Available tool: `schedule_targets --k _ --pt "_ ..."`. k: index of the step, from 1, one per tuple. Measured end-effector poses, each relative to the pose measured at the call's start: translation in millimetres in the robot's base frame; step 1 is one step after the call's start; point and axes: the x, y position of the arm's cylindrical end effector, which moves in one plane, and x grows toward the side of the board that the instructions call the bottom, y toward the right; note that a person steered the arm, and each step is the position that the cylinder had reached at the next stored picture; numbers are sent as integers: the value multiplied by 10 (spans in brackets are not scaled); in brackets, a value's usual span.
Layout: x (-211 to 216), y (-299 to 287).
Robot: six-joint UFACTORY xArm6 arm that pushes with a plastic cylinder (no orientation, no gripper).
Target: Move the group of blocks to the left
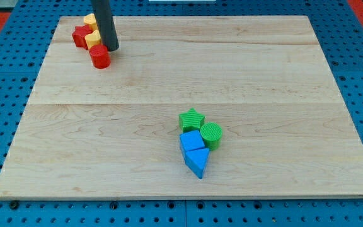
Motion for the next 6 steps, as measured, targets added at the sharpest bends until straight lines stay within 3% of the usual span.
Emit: schedule_targets --k 2,3,6 --pt "-811 35" --pt "-685 -282" --pt "-126 -469"
